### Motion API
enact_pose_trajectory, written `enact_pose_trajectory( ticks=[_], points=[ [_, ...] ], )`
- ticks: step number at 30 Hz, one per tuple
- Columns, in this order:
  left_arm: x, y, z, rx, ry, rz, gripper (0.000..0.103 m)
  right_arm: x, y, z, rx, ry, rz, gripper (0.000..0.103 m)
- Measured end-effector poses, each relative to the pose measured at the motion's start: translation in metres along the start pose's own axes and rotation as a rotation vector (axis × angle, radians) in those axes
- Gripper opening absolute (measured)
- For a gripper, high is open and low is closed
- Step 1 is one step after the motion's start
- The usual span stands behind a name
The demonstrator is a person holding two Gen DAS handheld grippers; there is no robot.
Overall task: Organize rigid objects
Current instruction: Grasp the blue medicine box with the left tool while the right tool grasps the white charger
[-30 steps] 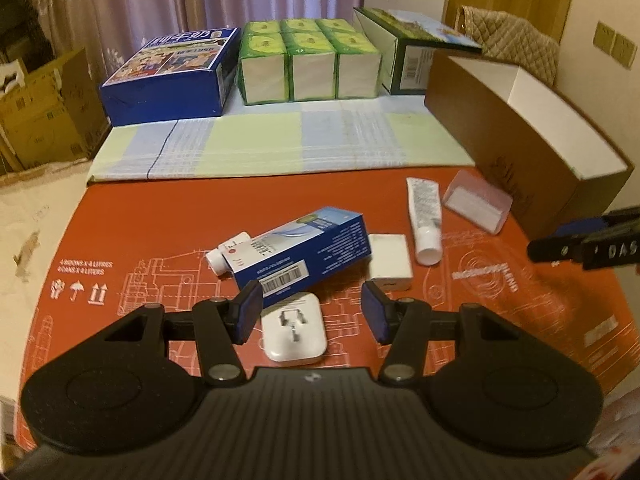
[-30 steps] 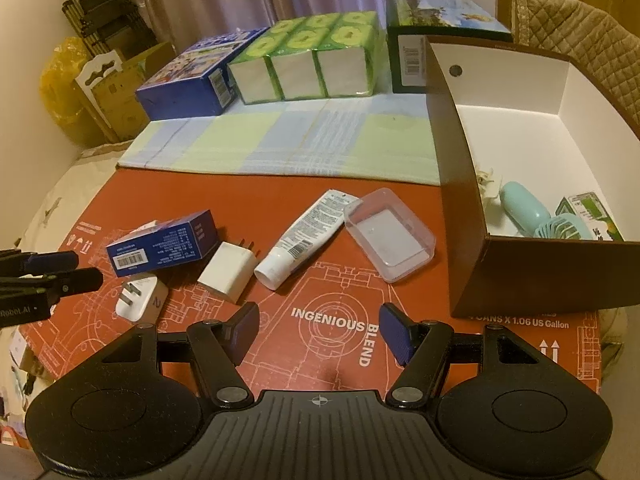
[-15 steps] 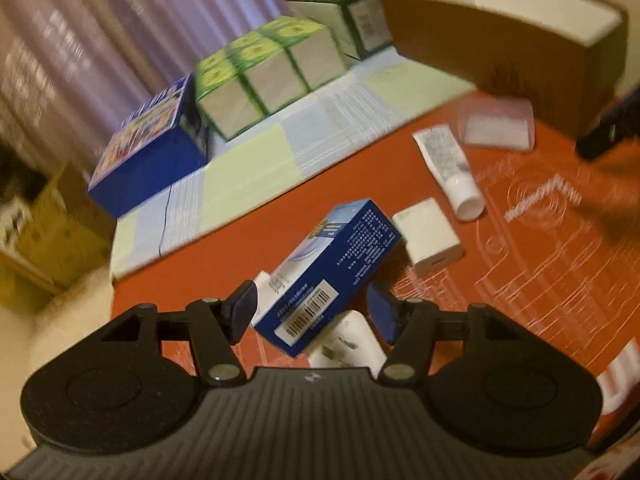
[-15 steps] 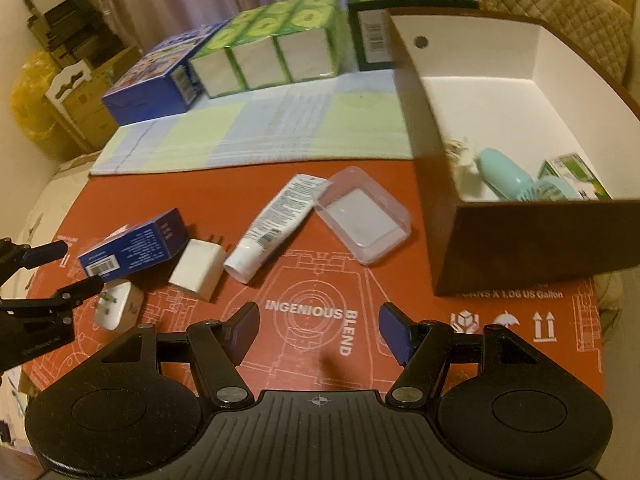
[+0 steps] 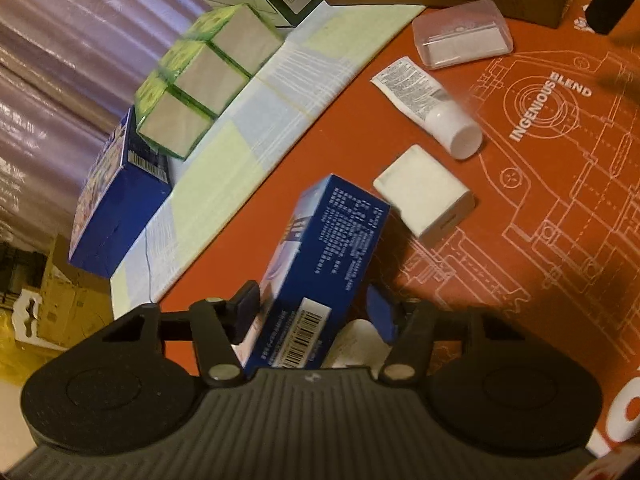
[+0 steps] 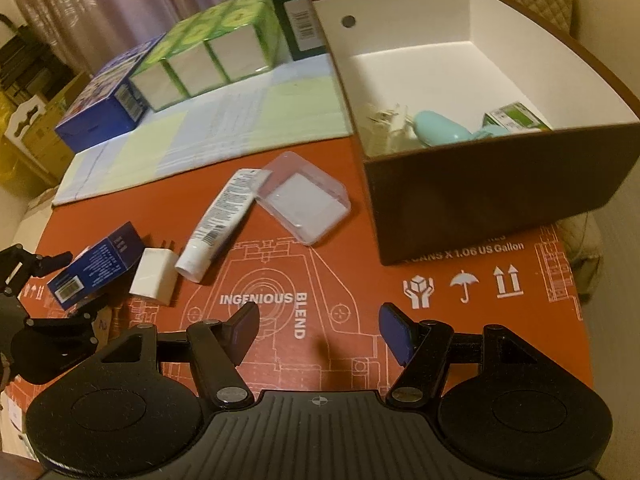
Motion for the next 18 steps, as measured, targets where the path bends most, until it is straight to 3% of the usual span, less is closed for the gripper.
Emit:
enact_pose_trajectory(
  ticks=[6, 9, 18],
  points=[
    [-0.001, -0.006, 0.019, 0.011, -0.048, -0.031, 0.036, 0.0, 0.004, 0.005, -0.001, -0.003, 0.005, 0.063],
    [-0.005, -0.014, 0.038, 0.013, -0.119, -0.048, 0.035, 0.0, 0.007, 0.014, 0.008, -0.026, 0.011, 0.063],
    [-0.045, -0.049, 0.102, -0.066, -0.567, -0.082, 0.035, -0.003, 0.022, 0.066, 0.077, -0.174, 0.028, 0.063]
  ],
)
Point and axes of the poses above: each gripper's, at about its wrist camera, not at the fingertips, and y roughly the way its jaws point, z to its left, x to its top, the point moved 10 cm from there along y, roughly the way its jaws point, and after that the axes turned 15 degrees about y, right-handed, at the moved point
